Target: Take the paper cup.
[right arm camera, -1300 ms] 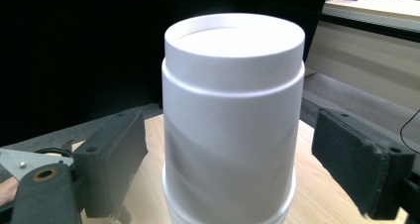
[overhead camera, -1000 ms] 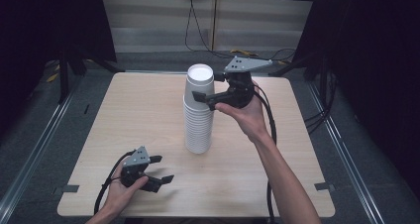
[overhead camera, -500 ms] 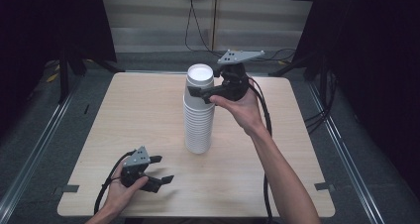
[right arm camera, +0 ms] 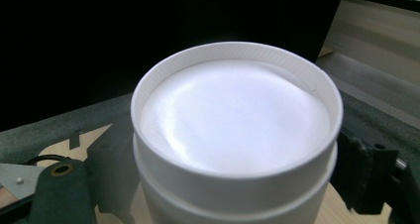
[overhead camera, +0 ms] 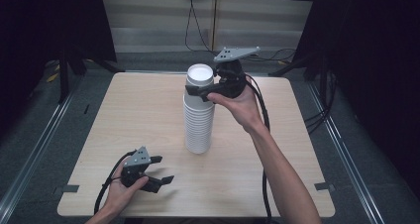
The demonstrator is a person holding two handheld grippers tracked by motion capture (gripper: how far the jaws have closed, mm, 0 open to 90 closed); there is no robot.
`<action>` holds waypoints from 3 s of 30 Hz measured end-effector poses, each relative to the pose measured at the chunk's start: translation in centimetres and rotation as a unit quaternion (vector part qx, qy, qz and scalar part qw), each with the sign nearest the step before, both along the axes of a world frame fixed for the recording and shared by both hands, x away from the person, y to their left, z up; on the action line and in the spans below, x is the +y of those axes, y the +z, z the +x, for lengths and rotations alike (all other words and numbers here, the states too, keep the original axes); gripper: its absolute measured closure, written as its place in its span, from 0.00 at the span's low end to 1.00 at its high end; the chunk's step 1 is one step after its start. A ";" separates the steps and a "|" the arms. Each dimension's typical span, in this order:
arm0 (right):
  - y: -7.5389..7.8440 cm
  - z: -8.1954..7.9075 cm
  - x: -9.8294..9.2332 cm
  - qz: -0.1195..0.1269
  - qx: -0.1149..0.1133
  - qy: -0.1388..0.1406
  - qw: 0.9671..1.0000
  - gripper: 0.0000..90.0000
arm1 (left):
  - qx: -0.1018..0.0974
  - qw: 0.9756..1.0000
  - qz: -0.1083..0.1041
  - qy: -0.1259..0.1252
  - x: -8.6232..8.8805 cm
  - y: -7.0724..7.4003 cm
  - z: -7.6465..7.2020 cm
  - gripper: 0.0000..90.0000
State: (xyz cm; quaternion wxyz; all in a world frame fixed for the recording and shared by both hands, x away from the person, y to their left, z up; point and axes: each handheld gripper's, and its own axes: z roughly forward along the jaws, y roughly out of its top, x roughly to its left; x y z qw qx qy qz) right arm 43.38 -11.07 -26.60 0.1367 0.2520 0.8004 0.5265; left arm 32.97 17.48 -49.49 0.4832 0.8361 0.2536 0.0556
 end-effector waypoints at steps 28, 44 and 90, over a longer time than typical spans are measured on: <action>1.3 -0.4 -0.2 0.002 -0.015 -0.004 1.000 0.23 | -0.004 1.000 0.001 -0.006 0.0 0.0 0.0 0.18; 2.4 -0.6 -0.8 0.038 -0.038 -0.002 0.999 0.23 | -0.003 1.000 0.005 -0.006 -0.1 0.0 0.0 0.18; 4.4 -2.4 -4.3 0.183 -0.108 -0.026 0.977 0.23 | -0.001 1.000 0.007 -0.006 -0.2 -0.1 0.0 0.18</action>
